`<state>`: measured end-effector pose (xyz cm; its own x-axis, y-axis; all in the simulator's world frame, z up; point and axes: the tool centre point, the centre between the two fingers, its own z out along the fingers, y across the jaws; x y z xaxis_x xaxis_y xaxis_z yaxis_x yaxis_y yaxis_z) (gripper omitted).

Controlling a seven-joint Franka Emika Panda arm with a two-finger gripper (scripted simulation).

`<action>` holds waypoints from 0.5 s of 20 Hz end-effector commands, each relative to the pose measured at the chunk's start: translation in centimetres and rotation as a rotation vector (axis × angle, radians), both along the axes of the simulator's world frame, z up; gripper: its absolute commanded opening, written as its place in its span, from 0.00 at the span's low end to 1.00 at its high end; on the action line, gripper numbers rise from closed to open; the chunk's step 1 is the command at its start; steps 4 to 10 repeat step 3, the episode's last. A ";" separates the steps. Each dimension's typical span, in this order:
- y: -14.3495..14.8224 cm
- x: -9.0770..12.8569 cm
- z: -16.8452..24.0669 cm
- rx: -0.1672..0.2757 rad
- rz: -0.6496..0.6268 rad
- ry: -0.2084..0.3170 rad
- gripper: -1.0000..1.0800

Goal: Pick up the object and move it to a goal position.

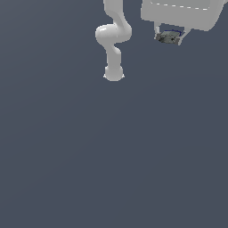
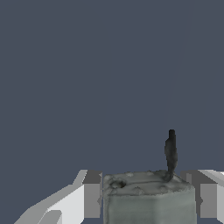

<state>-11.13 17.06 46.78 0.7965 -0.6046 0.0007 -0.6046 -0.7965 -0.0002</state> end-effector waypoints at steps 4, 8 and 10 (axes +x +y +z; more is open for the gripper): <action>0.1 0.0 0.5 0.000 0.000 0.001 0.00; 0.1 0.0 0.5 0.000 0.000 0.001 0.00; 0.1 0.0 0.5 0.000 0.000 0.001 0.00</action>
